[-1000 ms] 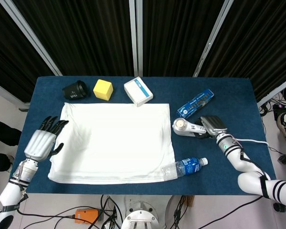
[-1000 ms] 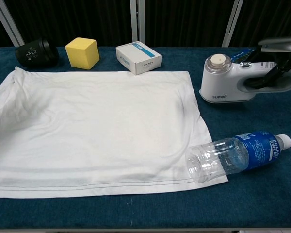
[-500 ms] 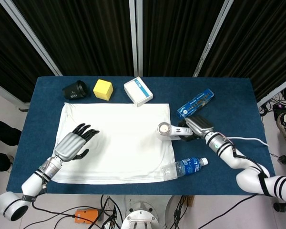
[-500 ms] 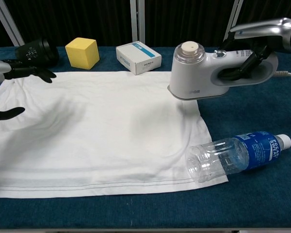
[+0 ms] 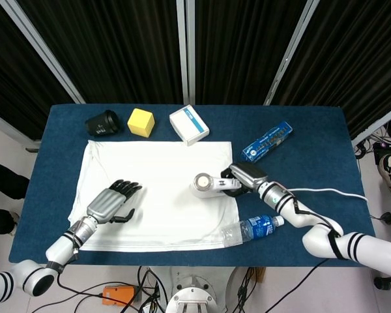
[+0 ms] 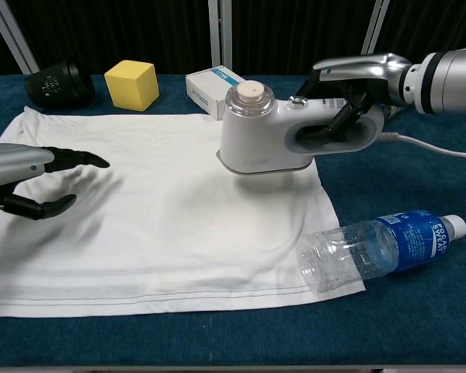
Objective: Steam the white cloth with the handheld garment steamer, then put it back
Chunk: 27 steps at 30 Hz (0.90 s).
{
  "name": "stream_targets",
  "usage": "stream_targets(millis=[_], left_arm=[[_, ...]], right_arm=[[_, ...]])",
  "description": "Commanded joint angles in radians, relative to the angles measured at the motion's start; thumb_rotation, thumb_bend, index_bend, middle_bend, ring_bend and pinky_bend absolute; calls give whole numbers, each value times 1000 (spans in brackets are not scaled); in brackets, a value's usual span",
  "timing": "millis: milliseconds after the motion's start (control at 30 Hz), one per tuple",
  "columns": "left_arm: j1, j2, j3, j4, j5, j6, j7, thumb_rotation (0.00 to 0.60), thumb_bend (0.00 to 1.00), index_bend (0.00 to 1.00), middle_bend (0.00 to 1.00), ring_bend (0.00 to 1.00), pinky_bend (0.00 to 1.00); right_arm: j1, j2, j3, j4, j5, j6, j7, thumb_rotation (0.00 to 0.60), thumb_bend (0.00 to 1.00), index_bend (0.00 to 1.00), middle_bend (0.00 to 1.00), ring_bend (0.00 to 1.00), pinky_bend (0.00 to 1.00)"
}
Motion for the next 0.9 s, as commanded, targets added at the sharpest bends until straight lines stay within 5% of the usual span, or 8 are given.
stream_targets(millis=[33, 167, 267, 900], left_arm=[[-6, -1, 5, -6, -14, -15, 3, 152, 477, 5, 23, 0, 0], [-16, -4, 9, -16, -35, -41, -9, 32, 544, 5, 23, 0, 0], [-20, -14, 13, -6, -50, -52, -2, 0, 555, 5, 23, 0, 0], [-41, -39, 35, -3, -109, -87, 70, 0, 555, 5, 23, 0, 0]], right_arm=[[17, -45, -11, 23, 6, 10, -18, 600, 581, 1000, 895, 954, 643], [32, -111, -25, 55, 14, 27, -73, 600, 580, 1000, 897, 958, 645], [38, -160, -32, 85, 31, 43, -127, 600, 580, 1000, 897, 959, 645], [53, -263, -10, 223, 172, 52, -233, 600, 581, 1000, 899, 960, 647]])
